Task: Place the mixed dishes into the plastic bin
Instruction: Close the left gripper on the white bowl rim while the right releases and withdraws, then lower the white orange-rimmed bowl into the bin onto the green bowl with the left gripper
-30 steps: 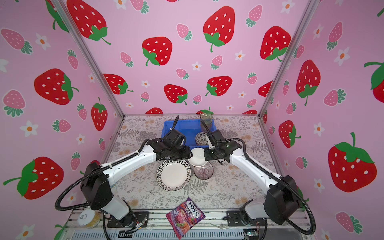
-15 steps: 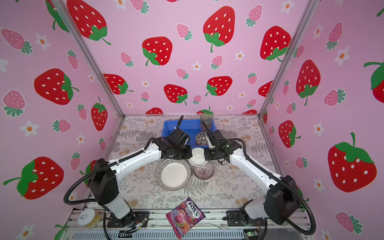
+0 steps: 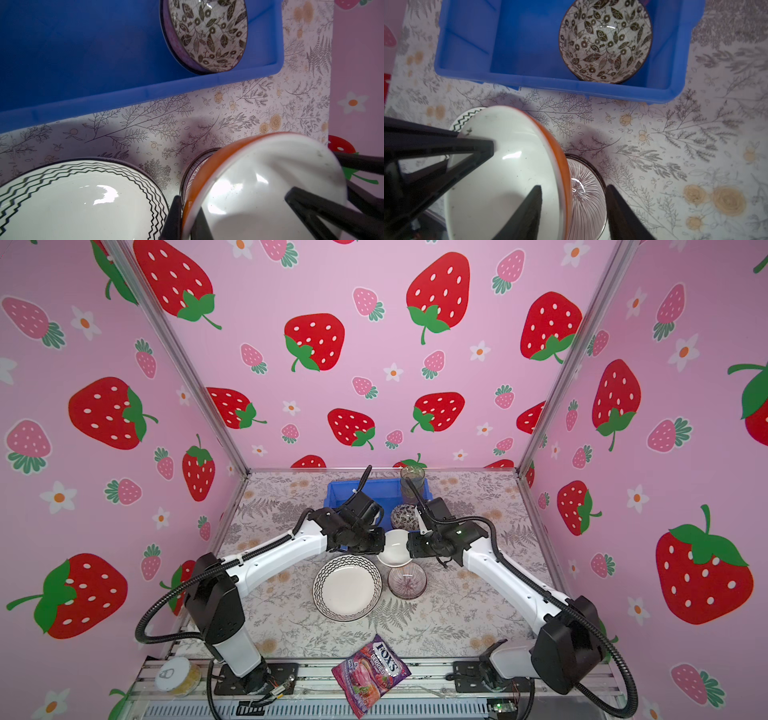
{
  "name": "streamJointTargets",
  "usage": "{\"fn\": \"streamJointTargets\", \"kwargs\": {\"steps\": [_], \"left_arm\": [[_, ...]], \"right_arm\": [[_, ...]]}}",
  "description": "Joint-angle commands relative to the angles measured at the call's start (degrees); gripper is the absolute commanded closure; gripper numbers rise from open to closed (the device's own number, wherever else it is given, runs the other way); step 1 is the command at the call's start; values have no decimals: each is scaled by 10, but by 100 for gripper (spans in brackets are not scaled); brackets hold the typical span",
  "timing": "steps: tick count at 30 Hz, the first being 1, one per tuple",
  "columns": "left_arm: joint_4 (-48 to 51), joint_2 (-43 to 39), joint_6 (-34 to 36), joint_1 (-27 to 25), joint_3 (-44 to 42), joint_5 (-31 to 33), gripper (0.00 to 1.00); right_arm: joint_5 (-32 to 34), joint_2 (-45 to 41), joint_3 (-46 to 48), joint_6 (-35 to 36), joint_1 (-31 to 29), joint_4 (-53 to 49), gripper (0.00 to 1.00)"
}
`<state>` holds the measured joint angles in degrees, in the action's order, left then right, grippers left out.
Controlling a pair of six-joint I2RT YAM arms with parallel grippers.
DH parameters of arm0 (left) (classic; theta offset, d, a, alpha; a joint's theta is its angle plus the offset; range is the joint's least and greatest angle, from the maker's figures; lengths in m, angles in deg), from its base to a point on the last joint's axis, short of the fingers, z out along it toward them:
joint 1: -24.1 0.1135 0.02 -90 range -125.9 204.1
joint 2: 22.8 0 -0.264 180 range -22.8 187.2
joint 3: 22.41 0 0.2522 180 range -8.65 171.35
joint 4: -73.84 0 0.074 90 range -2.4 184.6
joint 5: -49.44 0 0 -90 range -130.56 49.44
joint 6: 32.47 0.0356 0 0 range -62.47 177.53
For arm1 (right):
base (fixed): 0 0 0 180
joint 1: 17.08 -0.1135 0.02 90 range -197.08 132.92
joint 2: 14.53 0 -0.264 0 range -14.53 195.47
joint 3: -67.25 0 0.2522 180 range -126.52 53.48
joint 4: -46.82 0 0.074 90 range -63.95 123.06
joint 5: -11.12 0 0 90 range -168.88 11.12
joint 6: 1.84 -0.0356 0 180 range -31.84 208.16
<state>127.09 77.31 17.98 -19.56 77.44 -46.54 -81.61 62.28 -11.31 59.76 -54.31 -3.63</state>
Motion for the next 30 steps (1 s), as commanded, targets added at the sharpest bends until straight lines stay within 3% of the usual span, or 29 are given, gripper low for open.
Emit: {"fn": "streamJointTargets", "kwargs": {"steps": [1, 4, 14, 30], "left_arm": [[29, 13, 23, 7, 51, 25, 100], [48, 35, 36, 17, 91, 34, 100], [43, 135, 60, 56, 233, 66, 100], [19, 283, 94, 70, 370, 103, 100]], "right_arm": [[11, -41, -14, 7, 26, -20, 42], [3, -66, -6, 15, 55, -30, 37], [-3, -147, 31, 30, 138, -64, 0], [-18, -178, 65, 51, 186, -79, 1]]}}
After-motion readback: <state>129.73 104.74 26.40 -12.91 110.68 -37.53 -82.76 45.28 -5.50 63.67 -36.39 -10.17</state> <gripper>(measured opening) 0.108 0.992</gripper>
